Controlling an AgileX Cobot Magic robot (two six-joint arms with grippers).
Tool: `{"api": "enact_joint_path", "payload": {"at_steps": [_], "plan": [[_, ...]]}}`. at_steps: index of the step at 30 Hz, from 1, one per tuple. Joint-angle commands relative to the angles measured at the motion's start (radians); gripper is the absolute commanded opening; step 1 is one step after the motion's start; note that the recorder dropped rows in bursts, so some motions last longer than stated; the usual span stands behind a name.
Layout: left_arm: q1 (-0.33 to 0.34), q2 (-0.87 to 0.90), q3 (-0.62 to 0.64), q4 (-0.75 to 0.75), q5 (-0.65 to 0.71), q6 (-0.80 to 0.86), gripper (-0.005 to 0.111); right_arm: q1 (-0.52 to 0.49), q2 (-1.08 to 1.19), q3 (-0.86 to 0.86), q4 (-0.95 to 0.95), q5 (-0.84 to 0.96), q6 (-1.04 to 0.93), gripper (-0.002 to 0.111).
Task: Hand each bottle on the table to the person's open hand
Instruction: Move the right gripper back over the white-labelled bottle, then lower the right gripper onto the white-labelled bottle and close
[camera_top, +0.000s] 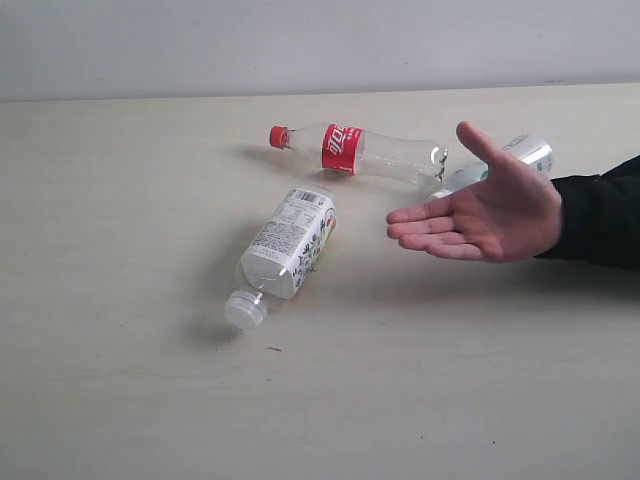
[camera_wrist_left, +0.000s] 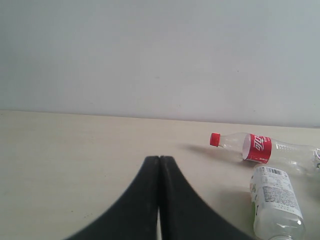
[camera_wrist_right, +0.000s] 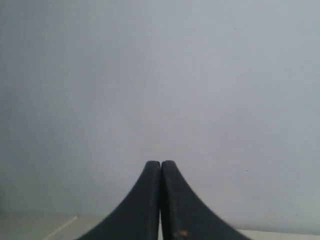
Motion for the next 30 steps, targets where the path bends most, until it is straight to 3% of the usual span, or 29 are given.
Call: {"api": "enact_joint_path", "payload": {"at_steps": [1,4,8,13,19,25,28,30], "plan": [[0.002,-0.006,0.003,-0.009,-0.005,0.001,0.000,0.019,0.249,-0.171,-0.338,0.028,0.224,0.000],[0.002,-0.006,0.003,-0.009,-0.005,0.001,0.000,0.080,0.435,-0.285,-0.560,0.070,0.408,0.000],[0.002,-0.006,0.003,-0.009,-0.005,0.001,0.000,0.184,0.644,-0.414,-0.663,0.182,0.467,0.000],[0.002,-0.006,0.003,-0.009,-0.005,0.001,0.000,0.276,0.862,-0.577,-0.697,0.369,0.223,0.000],[0.002,-0.006,0.003,-0.009,-0.005,0.001,0.000,0.289,1.011,-0.754,-0.674,0.637,-0.164,0.000],[0.002,-0.006,0.003,-0.009,-0.005,0.001,0.000,0.287,1.184,-1.052,-0.377,1.080,-0.213,0.000],[0.002,-0.006,0.003,-0.009,-0.005,0.001,0.000,0.287,1.266,-1.167,-0.116,1.111,-0.107,0.000],[0.002,-0.006,0.003,-0.009,-0.005,0.001,0.000,0.287,1.315,-1.182,-0.001,1.111,-0.037,0.006]]}}
